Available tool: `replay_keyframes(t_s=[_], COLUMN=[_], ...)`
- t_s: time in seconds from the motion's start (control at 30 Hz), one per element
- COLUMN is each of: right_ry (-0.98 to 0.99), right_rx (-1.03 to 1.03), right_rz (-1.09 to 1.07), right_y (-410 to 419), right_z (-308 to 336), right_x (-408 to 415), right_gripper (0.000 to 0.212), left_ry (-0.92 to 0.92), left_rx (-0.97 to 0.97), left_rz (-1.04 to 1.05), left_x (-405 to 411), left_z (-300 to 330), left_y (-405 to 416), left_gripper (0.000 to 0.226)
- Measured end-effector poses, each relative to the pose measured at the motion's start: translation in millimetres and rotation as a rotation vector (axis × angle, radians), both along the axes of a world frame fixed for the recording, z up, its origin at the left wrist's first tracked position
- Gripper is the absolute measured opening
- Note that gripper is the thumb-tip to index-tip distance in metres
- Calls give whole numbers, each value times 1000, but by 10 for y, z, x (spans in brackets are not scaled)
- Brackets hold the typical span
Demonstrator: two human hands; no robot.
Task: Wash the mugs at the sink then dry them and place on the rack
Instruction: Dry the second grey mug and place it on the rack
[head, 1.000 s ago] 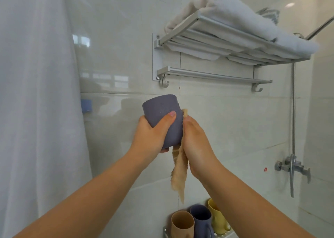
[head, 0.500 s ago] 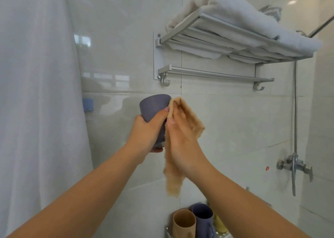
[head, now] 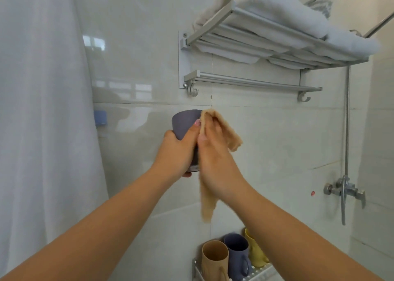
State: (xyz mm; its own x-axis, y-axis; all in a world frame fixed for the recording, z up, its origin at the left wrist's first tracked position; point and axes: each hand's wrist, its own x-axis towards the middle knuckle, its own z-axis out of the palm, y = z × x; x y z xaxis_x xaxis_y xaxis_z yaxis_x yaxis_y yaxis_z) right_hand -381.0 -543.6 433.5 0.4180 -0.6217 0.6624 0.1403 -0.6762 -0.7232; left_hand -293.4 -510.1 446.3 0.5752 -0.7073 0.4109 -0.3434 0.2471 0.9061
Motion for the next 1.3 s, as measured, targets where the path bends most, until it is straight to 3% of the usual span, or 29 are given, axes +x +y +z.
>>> replay_keyframes(t_s=[0.23,0.4,0.47,0.6,0.7,0.77,0.8,0.87,0.93,1.03,1.13,1.2,1.3], right_ry=[26,13,-27,-43,-135,-141,-120,-102,-137,-152,-147,-132,-116], right_rx=[-63,85,107,-92,-153,4,146,459,594,419,155,71,95], right_rz=[60,160,96,-162,-161,-53,12,162,221,68,-99,-141,-183], right_y=[-105,-163,-154,-105,-107,-128,-146,-177,-139,-43,37,85,7], right_z=[194,187,110,-6,52,128,161,187,180,133,44,31,127], right_x=[-160,-223,-236,-293,-234,-185,-179,-210,-212,-118,-41,-26,-21], right_gripper=[47,50,52,60,49,29,26,38,41,43,47,50,33], left_ry=[-9,42,121,293,274,194,148,84,38,-74,-154,-172,-178], left_rx=[-45,-17,-43,-12,-11,-44,-56,-41,-37,-68,-64,-57,-70], left_rz=[-56,-59,-44,-187,-266,-253,-220,-149,-121,-65,-27,-24,-17], left_x=[-26,-49,-28,-17,-95,-126,-133,-122,-112,-49,-32,-55,-79], left_z=[-37,-78,-68,-52,-28,11,26,49,60,78,101,102,29], left_y=[34,43,40,55,66,52,46,27,1,-29,-31,2,52], left_gripper=[57,55,53,59,63,64,53,44,58,95,102,95,53])
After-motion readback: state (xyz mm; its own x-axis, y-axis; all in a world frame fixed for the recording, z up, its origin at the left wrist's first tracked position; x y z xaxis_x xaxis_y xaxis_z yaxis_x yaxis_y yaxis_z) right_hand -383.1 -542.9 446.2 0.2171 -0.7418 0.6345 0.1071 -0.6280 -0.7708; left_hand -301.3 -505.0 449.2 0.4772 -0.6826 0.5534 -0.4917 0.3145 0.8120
